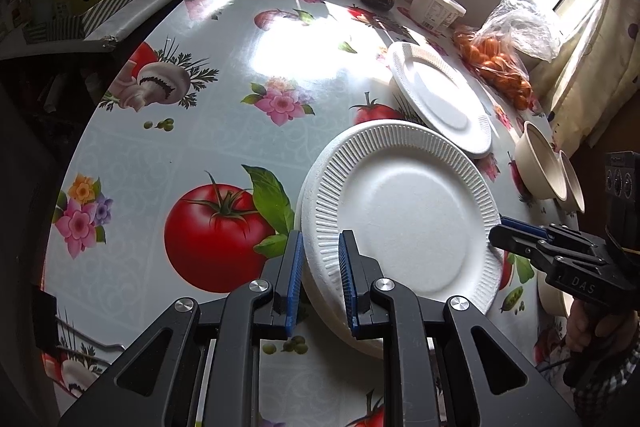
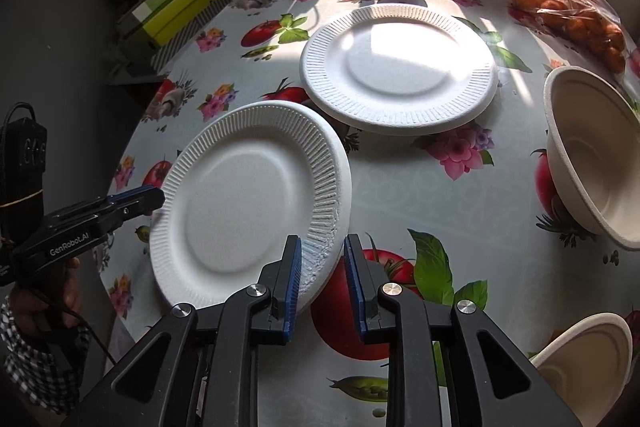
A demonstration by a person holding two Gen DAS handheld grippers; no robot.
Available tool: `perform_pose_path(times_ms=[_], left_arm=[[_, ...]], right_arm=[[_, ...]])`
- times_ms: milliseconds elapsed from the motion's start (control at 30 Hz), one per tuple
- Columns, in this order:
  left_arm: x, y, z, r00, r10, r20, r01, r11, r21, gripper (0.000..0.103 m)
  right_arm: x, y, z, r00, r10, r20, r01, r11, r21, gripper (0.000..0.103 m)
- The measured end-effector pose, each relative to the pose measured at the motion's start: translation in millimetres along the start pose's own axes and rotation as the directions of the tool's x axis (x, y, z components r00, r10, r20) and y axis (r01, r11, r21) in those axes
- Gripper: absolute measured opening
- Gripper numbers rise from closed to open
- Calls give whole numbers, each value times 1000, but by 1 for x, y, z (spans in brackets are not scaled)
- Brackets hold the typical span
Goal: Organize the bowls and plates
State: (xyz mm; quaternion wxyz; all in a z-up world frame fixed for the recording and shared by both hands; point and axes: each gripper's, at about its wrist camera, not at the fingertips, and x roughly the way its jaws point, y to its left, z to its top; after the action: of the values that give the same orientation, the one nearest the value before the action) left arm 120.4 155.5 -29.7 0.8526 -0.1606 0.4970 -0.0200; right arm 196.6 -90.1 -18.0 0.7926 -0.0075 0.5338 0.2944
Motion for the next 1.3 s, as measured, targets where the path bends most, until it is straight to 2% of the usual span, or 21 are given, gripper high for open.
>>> perform_pose_path(times_ms=[233,533,900,1300], left_arm=[[-4,-1,2,1000,-3,13,3,1000,7,20],[-18,-9,11,998,5,56,-7,999,34,26],[-24,-39,47,995,-45,87,36,995,94,26],[-2,-72,89,993,-99,63,91,989,120,26]], right_arm=[[-4,1,1,1000,-3,17,3,1000,-6,32],[-16,0,7,998,-17,59,18,1000,-14,37],[-38,-10,27,990,-58,125,61,998,-23,40],[-57,-44,62,983,-100,157,101,995,1,43]])
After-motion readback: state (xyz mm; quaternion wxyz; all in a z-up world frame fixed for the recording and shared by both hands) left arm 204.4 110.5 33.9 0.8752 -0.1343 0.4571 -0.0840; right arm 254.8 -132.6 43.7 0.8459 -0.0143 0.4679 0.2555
